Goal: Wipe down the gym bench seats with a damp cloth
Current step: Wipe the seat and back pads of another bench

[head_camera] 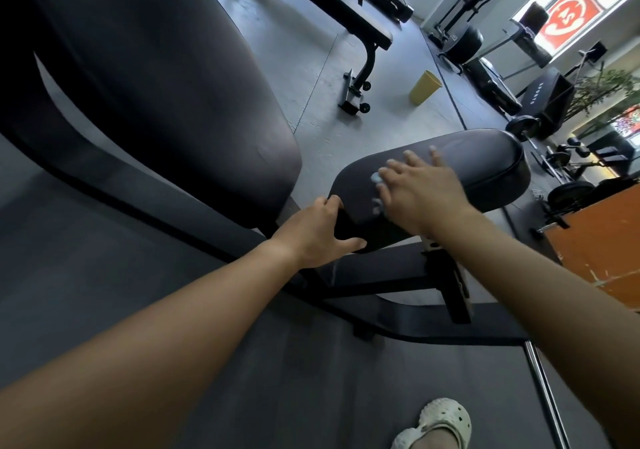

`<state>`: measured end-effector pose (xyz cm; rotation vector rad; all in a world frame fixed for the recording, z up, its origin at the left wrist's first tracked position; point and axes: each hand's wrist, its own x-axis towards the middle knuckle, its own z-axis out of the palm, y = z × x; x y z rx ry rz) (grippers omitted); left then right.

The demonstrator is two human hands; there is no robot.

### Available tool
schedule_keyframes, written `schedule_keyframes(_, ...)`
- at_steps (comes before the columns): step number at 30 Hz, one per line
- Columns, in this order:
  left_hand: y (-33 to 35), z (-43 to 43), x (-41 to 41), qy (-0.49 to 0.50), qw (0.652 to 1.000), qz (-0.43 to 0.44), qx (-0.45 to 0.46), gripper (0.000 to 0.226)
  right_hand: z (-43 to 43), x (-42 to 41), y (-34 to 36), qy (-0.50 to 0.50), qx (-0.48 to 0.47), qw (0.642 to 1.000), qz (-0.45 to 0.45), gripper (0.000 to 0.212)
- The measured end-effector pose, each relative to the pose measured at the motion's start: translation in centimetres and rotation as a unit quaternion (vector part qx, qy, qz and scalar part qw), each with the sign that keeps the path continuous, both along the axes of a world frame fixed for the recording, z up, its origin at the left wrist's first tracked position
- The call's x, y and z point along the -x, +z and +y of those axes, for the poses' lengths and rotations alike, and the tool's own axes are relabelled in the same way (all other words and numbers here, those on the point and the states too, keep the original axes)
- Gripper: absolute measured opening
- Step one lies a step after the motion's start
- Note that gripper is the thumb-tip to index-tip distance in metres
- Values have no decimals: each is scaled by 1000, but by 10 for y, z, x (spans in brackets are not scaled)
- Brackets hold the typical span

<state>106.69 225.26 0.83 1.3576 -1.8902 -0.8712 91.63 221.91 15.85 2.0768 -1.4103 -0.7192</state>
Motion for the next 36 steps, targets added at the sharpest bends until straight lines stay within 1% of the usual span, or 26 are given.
schedule_keyframes(3,0,3,3,-2,1000,-7,28,71,3,14,13,-21,80,996,-21,55)
schedule_keyframes(6,3,5,4,2,997,-8,77,65,21,12,-8,6,137,989,-52,55)
schedule_keyframes(9,8,7,4,1,994,5,112,61,42,10,-36,55,100,992,-51,57)
schedule_keyframes(11,9,9,4,-8,993,12,120,58,51,14,-42,88,81,992,-47,55)
schedule_keyframes(13,6,11,6,-13,992,4,129,59,54,25,-33,112,100,987,-55,53)
schedule_keyframes(16,4,12,11,-13,987,-21,157,64,51,51,-5,126,173,972,-98,48)
schedule_keyframes(19,5,13,19,-7,985,-27,173,65,49,75,22,129,245,950,-145,46)
schedule_keyframes(22,4,15,26,1,985,-23,174,64,52,81,14,137,284,929,-196,45)
schedule_keyframes(25,2,17,32,5,982,-38,183,68,60,78,-14,136,285,915,-252,49)
schedule_keyframes(27,-2,18,33,4,981,-54,187,74,67,73,-38,142,260,924,-243,55)
schedule_keyframes(30,-10,20,32,-1,978,-71,196,81,72,68,-63,179,185,950,-174,62)
schedule_keyframes(32,-15,22,30,4,978,-77,195,81,69,70,-61,209,156,957,-131,62)
schedule_keyframes(34,-16,23,30,21,977,-82,194,78,62,74,-46,226,166,953,-113,60)
schedule_keyframes(36,-17,24,30,38,977,-84,191,74,56,81,-28,216,196,948,-130,60)
